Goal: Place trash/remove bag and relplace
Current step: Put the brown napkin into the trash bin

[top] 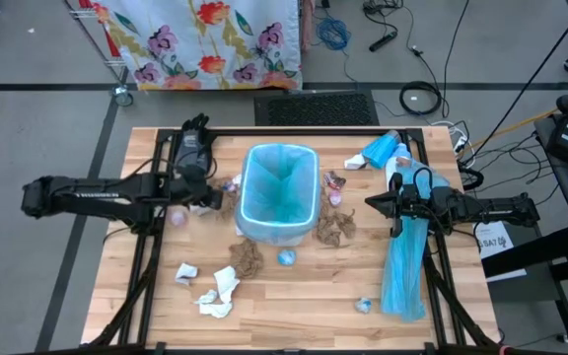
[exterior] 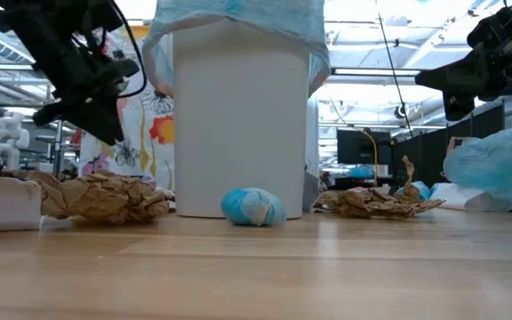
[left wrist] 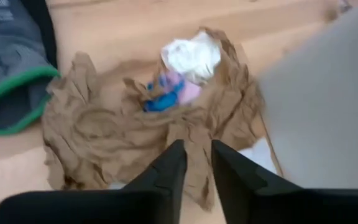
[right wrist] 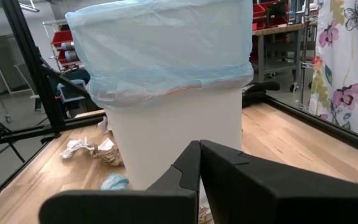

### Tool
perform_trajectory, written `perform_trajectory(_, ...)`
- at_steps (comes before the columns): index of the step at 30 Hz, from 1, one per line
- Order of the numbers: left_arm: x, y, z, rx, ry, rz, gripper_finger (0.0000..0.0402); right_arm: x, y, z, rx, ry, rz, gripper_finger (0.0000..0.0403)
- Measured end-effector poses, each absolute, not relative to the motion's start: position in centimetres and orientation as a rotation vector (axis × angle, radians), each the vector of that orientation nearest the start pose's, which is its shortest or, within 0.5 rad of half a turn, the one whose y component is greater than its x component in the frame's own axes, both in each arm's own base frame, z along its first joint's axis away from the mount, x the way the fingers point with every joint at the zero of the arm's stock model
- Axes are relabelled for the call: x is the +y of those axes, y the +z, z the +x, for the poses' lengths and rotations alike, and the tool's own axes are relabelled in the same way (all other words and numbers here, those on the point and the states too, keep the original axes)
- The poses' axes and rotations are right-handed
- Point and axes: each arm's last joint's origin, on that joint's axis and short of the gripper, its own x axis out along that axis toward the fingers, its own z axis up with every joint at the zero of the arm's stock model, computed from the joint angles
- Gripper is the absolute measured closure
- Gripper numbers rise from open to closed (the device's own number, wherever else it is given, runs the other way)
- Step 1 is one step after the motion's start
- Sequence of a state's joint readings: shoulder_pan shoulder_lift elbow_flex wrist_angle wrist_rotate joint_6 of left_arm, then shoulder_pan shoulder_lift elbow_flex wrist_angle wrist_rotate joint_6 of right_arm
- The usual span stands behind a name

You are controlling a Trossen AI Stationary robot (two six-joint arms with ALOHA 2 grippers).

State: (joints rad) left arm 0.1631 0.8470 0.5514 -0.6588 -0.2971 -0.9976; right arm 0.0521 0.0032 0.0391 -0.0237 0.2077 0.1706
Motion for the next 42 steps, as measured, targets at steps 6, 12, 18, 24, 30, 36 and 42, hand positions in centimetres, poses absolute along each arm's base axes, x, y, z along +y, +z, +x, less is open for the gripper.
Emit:
perform_trajectory(6, 3.9, 20.4, 15.1, 0.705, 0.901, -0.791, 0.0265, -0.1, 17.4, 9.5, -0.026, -0.154, 0.172, 0.0403)
perform_trajectory(12, 4.6, 19.2, 16.7, 0.776, 0.885, -0.708, 0.0262, -0.1, 17.4, 9.5, -0.026, -0.154, 0.172, 0.0403)
perform_trajectory(18, 4.8, 17.3, 18.1, 0.866, 0.896, -0.698, 0.0262, -0.1, 17.4, 9.5, -0.026, -0.154, 0.172, 0.0403)
perform_trajectory(24, 4.9, 15.1, 19.0, 0.985, 0.914, -0.696, 0.0263, -0.1, 17.4, 9.5, -0.025, -0.154, 0.172, 0.0403)
perform_trajectory(30, 4.7, 14.1, 19.3, 1.066, 0.883, -0.731, 0.0331, -0.1, 17.4, 9.5, -0.025, -0.154, 0.172, 0.0403)
perform_trajectory(36, 4.3, 15.2, 19.6, 1.034, 0.843, -0.742, 0.0396, -0.1, 17.4, 9.5, -0.026, -0.154, 0.172, 0.0403)
perform_trajectory(42, 3.6, 18.0, 19.7, 0.973, 0.799, -0.751, 0.0399, -0.1, 17.4, 9.5, -0.026, -0.154, 0.172, 0.0403)
